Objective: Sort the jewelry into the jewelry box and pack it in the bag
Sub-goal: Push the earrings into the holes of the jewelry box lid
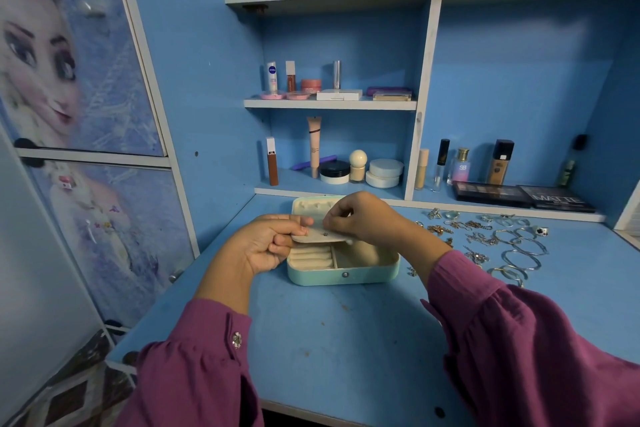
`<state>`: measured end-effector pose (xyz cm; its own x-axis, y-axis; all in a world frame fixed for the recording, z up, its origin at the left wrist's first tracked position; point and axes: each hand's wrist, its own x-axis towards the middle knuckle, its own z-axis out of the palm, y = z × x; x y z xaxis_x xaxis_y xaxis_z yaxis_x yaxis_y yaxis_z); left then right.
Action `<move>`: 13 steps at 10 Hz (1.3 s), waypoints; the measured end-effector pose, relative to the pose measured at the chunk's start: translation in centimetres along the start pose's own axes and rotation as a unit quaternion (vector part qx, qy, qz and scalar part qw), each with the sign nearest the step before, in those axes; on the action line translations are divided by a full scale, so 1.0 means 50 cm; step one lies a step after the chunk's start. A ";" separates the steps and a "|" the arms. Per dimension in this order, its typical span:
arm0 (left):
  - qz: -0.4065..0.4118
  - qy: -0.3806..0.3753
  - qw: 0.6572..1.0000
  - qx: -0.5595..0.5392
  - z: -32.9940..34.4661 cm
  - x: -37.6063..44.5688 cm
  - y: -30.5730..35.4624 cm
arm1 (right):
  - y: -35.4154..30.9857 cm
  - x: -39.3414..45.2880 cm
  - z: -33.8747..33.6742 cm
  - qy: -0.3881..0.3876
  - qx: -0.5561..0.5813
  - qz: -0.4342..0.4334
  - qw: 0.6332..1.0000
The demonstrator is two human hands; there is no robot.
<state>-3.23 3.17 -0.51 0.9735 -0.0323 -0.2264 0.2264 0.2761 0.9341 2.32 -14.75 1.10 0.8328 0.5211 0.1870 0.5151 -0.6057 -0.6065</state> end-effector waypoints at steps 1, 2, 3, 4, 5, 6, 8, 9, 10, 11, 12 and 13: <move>0.002 0.002 1.000 0.003 0.000 0.000 0.000 | 0.000 -0.002 0.001 0.000 0.002 -0.005 1.000; 0.003 0.004 1.000 0.001 -0.001 0.002 -0.001 | 0.000 -0.002 0.001 0.014 0.014 -0.010 1.000; 0.002 0.006 1.000 -0.001 -0.003 0.003 0.000 | -0.002 -0.001 0.001 0.020 0.026 -0.009 0.999; 0.002 0.002 1.000 -0.002 -0.003 0.002 0.000 | -0.002 0.002 0.001 0.009 0.013 -0.009 1.000; 0.001 0.001 1.000 -0.003 0.000 0.003 -0.002 | 0.000 0.004 0.002 0.005 0.008 -0.007 1.000; 0.000 0.001 1.000 -0.003 0.000 0.003 -0.002 | 0.000 0.002 0.003 0.009 0.017 -0.008 1.000; -0.001 0.002 1.000 -0.004 0.000 0.001 0.000 | -0.001 0.000 0.001 0.009 0.010 -0.010 1.000; -0.001 0.003 1.000 -0.002 0.000 -0.001 0.000 | -0.001 0.001 0.000 0.007 0.013 -0.008 1.000; 0.001 0.003 1.000 -0.001 0.001 -0.001 0.000 | 0.000 0.000 0.000 0.006 0.015 -0.012 1.000; 0.001 0.006 1.000 -0.002 0.001 -0.001 0.000 | 0.002 0.000 0.002 0.011 0.012 -0.016 1.000; 0.000 0.007 1.000 -0.002 0.000 0.000 -0.001 | 0.003 0.001 0.004 0.023 0.023 -0.019 0.999; 0.001 0.005 1.000 -0.001 0.000 0.001 -0.001 | 0.002 0.001 0.005 0.034 0.032 -0.019 0.999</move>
<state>-3.20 3.18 -0.59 0.9736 -0.0224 -0.2273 0.2245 0.2781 0.9340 2.37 -14.64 0.83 0.8261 0.4990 0.2619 0.5343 -0.5459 -0.6454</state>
